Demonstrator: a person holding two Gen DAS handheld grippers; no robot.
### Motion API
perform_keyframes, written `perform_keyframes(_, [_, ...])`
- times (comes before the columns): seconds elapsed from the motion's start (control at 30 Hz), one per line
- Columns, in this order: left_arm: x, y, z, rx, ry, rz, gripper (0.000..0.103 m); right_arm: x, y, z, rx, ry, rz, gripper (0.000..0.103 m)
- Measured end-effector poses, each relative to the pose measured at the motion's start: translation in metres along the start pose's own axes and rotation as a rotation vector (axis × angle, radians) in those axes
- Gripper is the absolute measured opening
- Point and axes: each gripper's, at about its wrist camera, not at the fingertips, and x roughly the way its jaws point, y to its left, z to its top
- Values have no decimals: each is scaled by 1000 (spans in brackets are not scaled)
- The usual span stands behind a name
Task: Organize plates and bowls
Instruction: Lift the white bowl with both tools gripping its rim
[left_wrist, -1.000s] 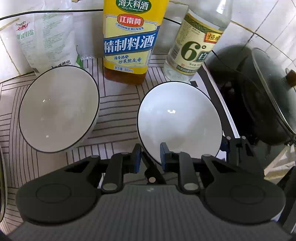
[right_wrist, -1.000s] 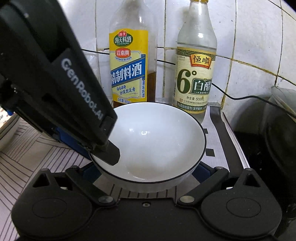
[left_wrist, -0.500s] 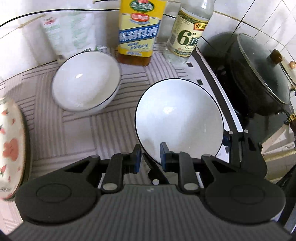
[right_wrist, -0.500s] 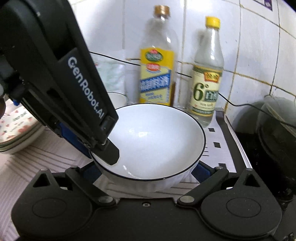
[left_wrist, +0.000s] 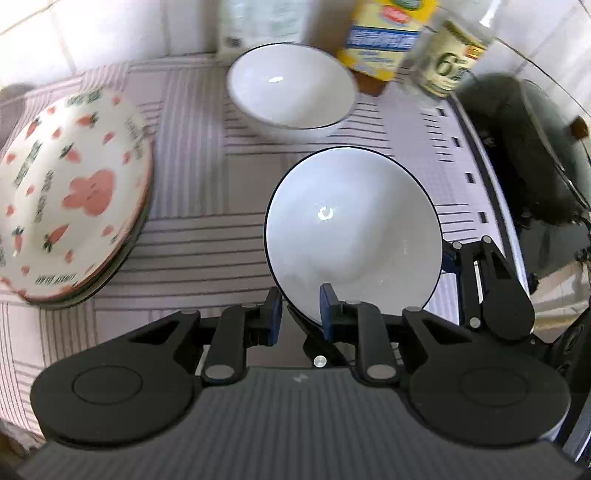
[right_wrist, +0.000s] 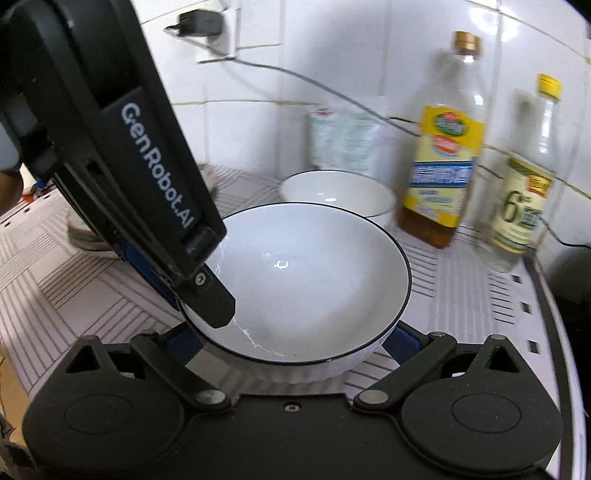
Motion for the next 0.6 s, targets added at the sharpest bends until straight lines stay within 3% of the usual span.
perform_keyframes(0.3, [12,25,-6,-37,24,24,20,33,10,-2,-27,33,79,101])
perform_keyframes(0.43, [14,27,-5,-52,24,9,20,38,11,-2,-25,34,77,101])
perform_keyframes(0.6, [10,25,-4,-41,39,6,22,25,18,2,-9,97,66,101])
